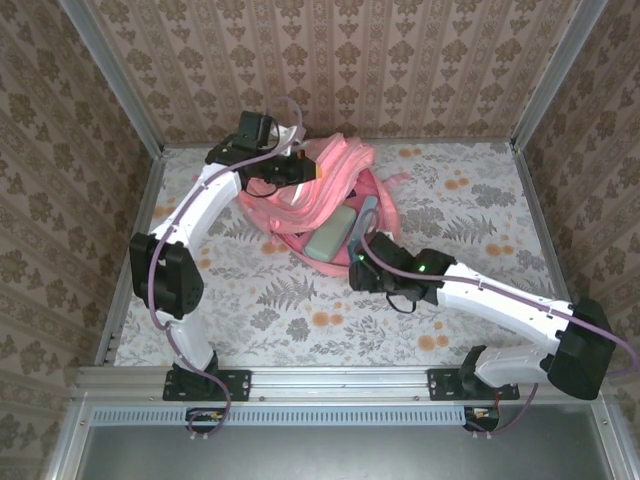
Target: Pack books, pencil case, and school supplies into a backpack
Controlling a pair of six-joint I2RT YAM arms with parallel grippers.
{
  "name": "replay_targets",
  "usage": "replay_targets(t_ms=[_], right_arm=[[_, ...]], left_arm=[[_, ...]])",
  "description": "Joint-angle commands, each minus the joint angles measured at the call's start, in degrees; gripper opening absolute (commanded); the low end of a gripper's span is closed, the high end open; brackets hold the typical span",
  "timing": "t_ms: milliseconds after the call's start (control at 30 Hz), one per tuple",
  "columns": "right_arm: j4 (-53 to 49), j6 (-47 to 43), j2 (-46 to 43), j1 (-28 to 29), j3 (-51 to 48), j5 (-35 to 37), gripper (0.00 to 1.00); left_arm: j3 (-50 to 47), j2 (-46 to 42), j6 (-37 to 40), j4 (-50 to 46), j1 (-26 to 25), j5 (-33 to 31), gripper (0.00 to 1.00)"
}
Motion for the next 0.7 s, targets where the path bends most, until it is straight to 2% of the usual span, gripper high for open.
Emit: replay_targets(t_ms=[0,200,400,667], right_arm=[[5.82,-4.09,2.02,-4.04,3.97,-4.17,0.53],[10.98,-5.68,14.76,-10.63,12.98,-9.35,0.54],[13.37,-2.88,27.38,-14.51,23.05,-7.57,0.55],[22.19,2.72,36.52,-18.61,28.34,-8.98,0.58]], left_arm=[[5.07,-2.52,-2.43,4.71,0.35,4.34,0.0],[5.79,-2.25,-3.26,5.23,0.35,4.91,0.0],[5.95,-1.81,-2.96,4.95,0.28,5.22,0.0],[5.97,-1.3,-2.56,4.62,0.58,5.8,0.0]])
